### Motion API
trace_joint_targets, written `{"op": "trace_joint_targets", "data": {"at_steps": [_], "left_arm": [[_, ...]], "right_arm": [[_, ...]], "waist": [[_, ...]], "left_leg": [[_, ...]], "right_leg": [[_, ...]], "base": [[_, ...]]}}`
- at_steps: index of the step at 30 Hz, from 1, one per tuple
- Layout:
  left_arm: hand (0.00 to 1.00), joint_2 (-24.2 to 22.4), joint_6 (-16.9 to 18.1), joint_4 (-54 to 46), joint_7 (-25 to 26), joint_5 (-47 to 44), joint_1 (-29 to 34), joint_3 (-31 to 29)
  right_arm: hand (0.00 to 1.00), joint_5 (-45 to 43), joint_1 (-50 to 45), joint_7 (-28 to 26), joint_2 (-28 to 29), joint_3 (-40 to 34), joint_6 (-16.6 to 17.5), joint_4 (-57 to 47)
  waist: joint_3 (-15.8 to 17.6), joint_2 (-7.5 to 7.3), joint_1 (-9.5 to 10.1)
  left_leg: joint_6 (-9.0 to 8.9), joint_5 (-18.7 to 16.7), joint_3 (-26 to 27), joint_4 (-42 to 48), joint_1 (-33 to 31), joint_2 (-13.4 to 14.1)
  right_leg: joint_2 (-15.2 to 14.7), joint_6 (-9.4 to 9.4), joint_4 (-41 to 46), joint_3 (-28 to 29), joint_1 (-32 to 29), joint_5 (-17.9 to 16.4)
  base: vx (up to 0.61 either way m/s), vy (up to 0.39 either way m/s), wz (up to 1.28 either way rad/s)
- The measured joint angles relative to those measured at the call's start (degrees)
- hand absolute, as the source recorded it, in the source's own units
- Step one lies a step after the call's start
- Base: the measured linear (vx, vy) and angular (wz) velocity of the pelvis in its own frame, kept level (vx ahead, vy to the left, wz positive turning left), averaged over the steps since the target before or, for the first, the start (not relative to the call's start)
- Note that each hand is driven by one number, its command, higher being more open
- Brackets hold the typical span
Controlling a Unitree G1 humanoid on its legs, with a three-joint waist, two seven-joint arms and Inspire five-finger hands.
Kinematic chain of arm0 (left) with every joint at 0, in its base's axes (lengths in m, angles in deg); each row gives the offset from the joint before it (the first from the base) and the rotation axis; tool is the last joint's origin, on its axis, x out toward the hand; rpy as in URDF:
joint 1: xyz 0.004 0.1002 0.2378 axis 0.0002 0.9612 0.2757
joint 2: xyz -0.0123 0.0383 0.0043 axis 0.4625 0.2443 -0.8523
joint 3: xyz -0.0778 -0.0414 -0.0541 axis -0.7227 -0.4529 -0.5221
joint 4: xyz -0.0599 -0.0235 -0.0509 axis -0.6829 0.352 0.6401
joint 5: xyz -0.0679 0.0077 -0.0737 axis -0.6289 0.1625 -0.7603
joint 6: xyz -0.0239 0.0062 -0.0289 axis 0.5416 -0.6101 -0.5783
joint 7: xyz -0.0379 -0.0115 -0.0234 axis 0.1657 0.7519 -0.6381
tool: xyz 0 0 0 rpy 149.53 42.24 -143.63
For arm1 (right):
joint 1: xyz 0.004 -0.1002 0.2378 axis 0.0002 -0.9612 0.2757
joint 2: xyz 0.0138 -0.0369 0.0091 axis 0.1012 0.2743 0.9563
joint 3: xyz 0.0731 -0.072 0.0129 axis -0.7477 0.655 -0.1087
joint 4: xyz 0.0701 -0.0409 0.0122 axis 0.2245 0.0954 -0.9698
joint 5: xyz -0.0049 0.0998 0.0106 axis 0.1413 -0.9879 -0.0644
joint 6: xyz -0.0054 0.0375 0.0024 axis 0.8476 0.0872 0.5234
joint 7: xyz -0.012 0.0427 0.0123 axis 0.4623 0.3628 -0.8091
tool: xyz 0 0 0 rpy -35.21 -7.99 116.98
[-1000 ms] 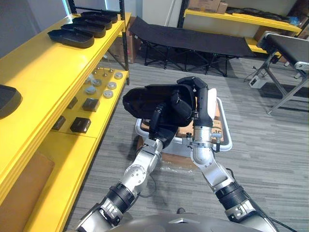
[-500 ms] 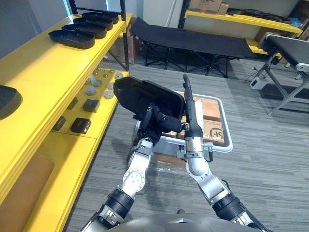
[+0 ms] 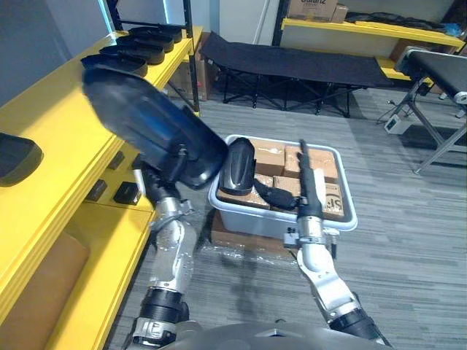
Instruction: Walk over and take three plastic housings, then place them on the shelf
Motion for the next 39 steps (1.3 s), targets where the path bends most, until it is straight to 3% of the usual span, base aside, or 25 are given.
{"op": "trace_joint_targets", "data": {"at_steps": [6,10,17,22,28,31,39], "left_arm": [[0.00,3.2,-1.7,-1.4,3.4,14.5,1.0,-2.0],[0.00,3.6,-1.0,-1.4,1.9,15.4,2.7,-0.9],[0.00,3.8,0.8,-2.0,-0.4,16.9,8.2,-0.9],[0.00,4.1,1.5,-8.3,-4.6,17.1,12.2,-0.3],[0.00,4.3,1.7,-12.5,-5.0,19.7,15.6,-0.5],[0.00,4.0,1.7,-16.3,-5.5,20.7,18.4,-1.5],[0.00,1.4,1.7,-23.8,-8.7,18.8,26.1,-11.3]], "right_arm": [[1.00,-12.7,-2.3,-7.6,-1.5,-1.1,1.6,-0.4],[1.00,-14.9,-3.4,-12.1,-1.5,-0.9,1.8,-0.4],[1.00,-16.6,-5.9,-13.4,-1.5,-6.1,1.8,-0.1],[1.00,-16.7,-6.1,-16.1,-1.7,-9.6,1.8,0.6],[1.00,-18.4,-5.1,-17.2,-2.9,-8.7,1.8,0.6],[1.00,-18.4,-4.3,-17.2,-3.5,-8.2,1.6,1.0],[1.00,-18.3,3.4,-17.4,-3.3,-3.9,1.6,3.3]], "waist": [[-0.4,1.07,-0.17],[-0.6,1.34,-0.25],[-0.6,1.55,-0.10],[-0.8,1.87,-0.14],[-1.0,2.88,0.37],[-1.0,3.13,2.66],[-0.8,3.01,9.05]], "left_leg": [[-0.14,-0.1,0.1,0.0,-0.1,0.1],[-0.61,-0.6,0.3,0.0,-0.1,0.1],[-0.36,-0.7,1.3,0.1,-0.3,0.1],[-0.41,-0.7,1.3,0.0,-0.3,0.1],[-0.39,-0.6,-1.7,0.0,-1.5,-0.2],[-0.23,0.0,-4.6,0.0,-2.7,-0.6],[-0.02,1.5,-12.4,0.0,-5.9,-2.4]], "right_leg": [[0.1,0.07,-0.8,0.1,0.0,0.1],[0.1,0.08,-1.0,0.3,-0.1,0.1],[0.1,0.61,-1.0,1.3,-0.9,0.4],[0.1,0.60,-1.2,1.2,-0.8,0.4],[0.1,0.13,-2.0,-2.0,0.7,0.0],[0.1,0.15,-2.5,-4.9,1.8,-0.1],[0.1,0.48,-2.7,-13.3,4.6,-1.2]], "base": [[0.00,0.000,0.00],[0.00,-0.001,-0.01],[0.02,-0.005,-0.08],[0.01,-0.002,0.00],[-0.01,-0.010,0.25],[-0.01,-0.019,0.47],[-0.01,-0.021,0.52]]}}
